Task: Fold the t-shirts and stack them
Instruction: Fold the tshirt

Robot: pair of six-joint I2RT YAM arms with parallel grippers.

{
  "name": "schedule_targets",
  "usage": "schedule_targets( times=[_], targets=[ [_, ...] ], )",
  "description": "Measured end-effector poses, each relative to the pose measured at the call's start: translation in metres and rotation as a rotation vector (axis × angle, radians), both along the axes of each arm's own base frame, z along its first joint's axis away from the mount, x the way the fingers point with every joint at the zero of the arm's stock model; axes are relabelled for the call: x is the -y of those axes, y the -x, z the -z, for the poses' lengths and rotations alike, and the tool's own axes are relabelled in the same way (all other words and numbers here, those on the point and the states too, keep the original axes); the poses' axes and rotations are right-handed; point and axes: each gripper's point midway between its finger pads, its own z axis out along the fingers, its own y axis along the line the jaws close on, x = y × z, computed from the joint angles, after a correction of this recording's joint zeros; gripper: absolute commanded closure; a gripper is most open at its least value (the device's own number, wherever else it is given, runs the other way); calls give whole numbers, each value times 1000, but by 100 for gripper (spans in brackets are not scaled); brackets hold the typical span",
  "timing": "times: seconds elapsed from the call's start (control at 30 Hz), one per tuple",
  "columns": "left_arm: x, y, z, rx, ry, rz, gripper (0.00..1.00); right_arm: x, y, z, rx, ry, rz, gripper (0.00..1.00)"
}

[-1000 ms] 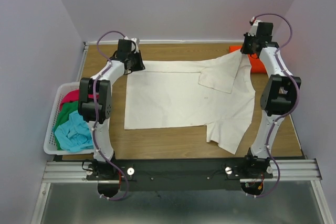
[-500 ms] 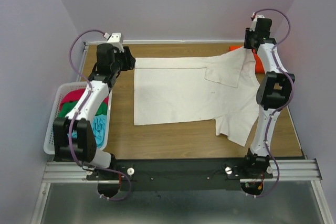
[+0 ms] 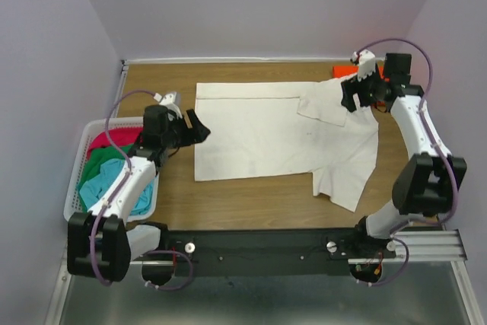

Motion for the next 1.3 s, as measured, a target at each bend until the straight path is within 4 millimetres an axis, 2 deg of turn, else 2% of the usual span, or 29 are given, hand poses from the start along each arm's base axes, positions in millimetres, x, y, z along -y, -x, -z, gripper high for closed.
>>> schedule_targets(
  times=[0.07,0.1,0.2,0.27,0.4,0.47,0.7,0.83,0.9,0.93,0.97,1.0,1.1,1.3],
  targets=[
    [22,32,19,-82,39,20,18,-26,54,-3,0,8,-195,11],
    [36,56,29,-136,63,33,19,-33,73,1,-9,8,-242,11],
    [57,94,43,-250,128,-3,23,-48,133,30,-64,7,-371,11],
    [60,112,53,-322,149,-59,31,-53,159,50,-122,-3,-406,10],
    [42,120,77,-431,149,-266,35,-58,193,82,-213,-28,-446,11],
    [34,123,90,-475,125,-323,35,-59,202,87,-232,-31,-461,11],
    [20,125,135,-604,42,-469,35,-58,214,89,-233,23,-554,12],
    [21,115,137,-610,47,-510,36,-56,220,92,-244,55,-599,12],
    [21,113,138,-609,51,-523,43,-55,221,93,-244,68,-614,13],
    [20,113,138,-606,51,-532,52,-54,222,94,-245,76,-623,13],
    [18,112,138,-604,51,-544,75,-54,223,95,-246,84,-635,15],
    [17,112,139,-603,46,-551,88,-53,225,96,-248,97,-652,16],
    [12,115,144,-606,21,-561,99,-48,234,105,-268,150,-719,16],
    [12,113,139,-578,27,-542,100,-39,266,125,-325,254,-926,19]
  ],
)
